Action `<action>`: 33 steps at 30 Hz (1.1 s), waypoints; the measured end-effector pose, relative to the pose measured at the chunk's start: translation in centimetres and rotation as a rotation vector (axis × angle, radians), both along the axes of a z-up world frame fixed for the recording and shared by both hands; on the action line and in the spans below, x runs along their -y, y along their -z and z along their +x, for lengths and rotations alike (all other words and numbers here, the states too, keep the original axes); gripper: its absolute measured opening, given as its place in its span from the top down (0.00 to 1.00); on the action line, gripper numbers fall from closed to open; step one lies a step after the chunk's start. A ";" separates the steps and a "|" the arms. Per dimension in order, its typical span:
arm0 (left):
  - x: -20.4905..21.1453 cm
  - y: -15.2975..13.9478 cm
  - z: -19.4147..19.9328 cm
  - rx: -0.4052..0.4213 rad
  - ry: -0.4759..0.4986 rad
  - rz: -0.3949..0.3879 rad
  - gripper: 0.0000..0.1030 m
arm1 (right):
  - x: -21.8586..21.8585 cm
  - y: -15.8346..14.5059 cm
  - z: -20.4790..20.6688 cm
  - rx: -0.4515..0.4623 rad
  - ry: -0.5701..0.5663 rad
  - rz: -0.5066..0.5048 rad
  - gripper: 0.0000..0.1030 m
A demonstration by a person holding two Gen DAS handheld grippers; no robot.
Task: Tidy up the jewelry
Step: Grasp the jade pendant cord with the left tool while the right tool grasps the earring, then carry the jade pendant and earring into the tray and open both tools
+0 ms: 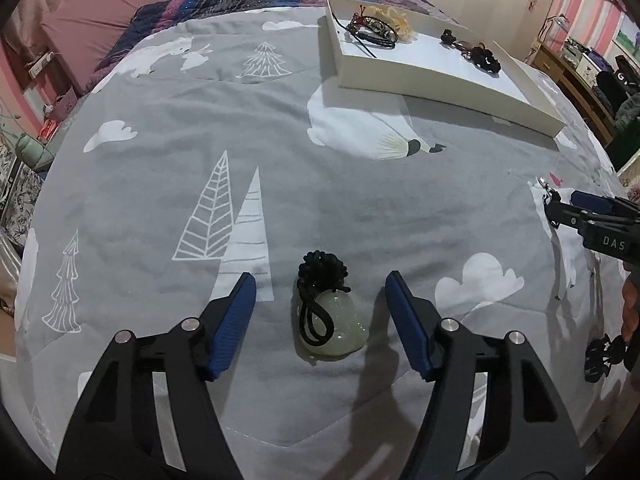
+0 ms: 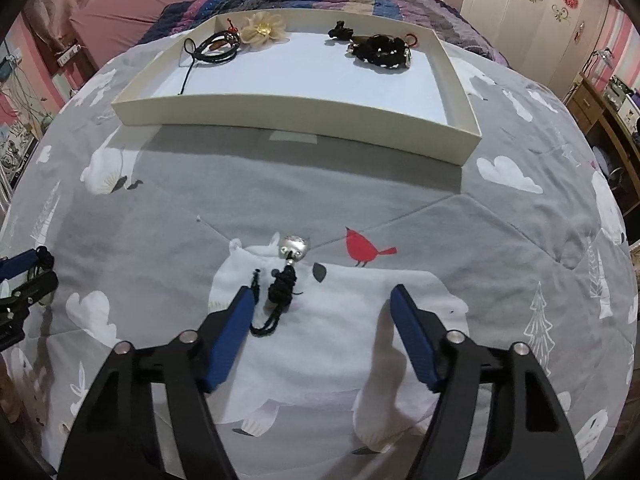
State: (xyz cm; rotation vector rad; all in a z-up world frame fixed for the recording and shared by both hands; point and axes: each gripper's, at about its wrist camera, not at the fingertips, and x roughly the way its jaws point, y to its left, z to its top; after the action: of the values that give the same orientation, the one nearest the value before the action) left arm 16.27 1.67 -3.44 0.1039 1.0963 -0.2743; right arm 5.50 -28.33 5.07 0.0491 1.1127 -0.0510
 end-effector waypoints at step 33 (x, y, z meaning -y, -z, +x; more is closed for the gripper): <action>-0.2 -0.2 0.6 0.005 -0.015 0.019 0.78 | 0.2 -0.1 0.3 0.017 -0.042 0.076 0.88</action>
State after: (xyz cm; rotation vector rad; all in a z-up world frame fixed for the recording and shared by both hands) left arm 16.85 1.89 -3.23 0.1134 1.0945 -0.2495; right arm 5.79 -28.56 5.21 0.0936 1.0983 0.0296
